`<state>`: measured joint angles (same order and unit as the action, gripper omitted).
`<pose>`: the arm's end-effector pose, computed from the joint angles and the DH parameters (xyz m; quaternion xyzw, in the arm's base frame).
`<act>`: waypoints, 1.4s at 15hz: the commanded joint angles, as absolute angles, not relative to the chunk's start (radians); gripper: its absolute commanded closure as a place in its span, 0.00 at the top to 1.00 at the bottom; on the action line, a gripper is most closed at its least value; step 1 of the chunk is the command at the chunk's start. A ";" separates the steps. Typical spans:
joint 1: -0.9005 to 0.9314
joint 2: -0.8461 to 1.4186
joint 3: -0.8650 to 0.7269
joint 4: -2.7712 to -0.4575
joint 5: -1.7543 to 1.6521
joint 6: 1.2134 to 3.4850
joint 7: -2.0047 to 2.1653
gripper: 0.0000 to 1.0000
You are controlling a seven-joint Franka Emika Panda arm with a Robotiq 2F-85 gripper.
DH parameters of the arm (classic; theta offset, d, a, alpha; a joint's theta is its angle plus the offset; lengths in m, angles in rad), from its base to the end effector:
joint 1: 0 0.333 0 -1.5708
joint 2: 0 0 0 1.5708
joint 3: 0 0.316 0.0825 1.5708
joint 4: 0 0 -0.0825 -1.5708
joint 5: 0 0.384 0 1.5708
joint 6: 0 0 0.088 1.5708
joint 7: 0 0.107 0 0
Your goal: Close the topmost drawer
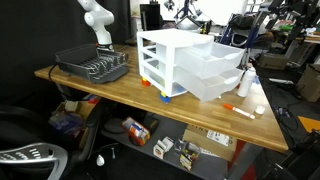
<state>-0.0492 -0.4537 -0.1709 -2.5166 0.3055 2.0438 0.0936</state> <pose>0.3944 -0.0721 0.4367 -0.9614 0.2149 0.0055 0.1719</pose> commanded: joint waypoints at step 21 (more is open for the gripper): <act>-0.109 -0.713 -0.175 -2.794 0.477 2.193 0.216 1.00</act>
<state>-0.1134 -0.7308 -0.1527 -2.7942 0.4133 2.1358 0.2842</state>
